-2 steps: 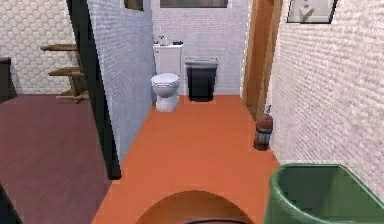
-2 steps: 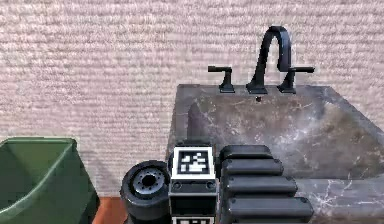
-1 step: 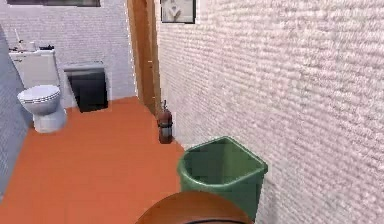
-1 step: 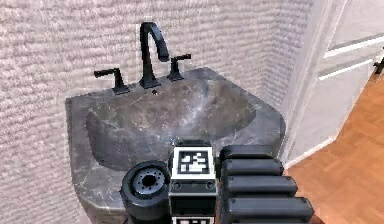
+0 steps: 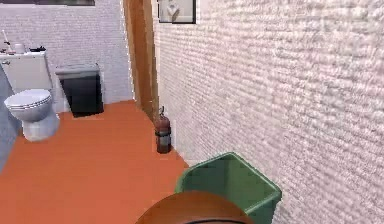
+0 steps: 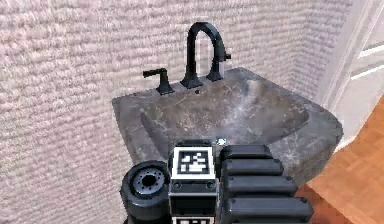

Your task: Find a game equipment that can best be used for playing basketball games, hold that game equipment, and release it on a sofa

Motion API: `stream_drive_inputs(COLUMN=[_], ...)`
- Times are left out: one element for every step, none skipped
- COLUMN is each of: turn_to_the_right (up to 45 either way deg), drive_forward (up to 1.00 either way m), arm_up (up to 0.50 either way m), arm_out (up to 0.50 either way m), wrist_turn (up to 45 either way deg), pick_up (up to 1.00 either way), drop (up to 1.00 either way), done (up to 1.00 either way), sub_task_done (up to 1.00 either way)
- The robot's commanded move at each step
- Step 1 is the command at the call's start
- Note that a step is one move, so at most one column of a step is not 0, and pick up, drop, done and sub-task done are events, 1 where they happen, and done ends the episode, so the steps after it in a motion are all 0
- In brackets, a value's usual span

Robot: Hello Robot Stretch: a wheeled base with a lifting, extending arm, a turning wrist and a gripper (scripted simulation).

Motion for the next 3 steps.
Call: stream_drive_inputs(turn_to_the_right=[-45.0,-9.0,0.0], drive_forward=[0.00,0.00,0.05], arm_up=[0.00,0.00,0.00], arm_out=[0.00,0.00,0.00], wrist_turn=[0.0,0.0,0.0], pick_up=[0.00,0.00,0.00], drop=[0.00,0.00,0.00], done=[0.00,0.00,0.00], sub_task_done=[0.00,0.00,0.00])
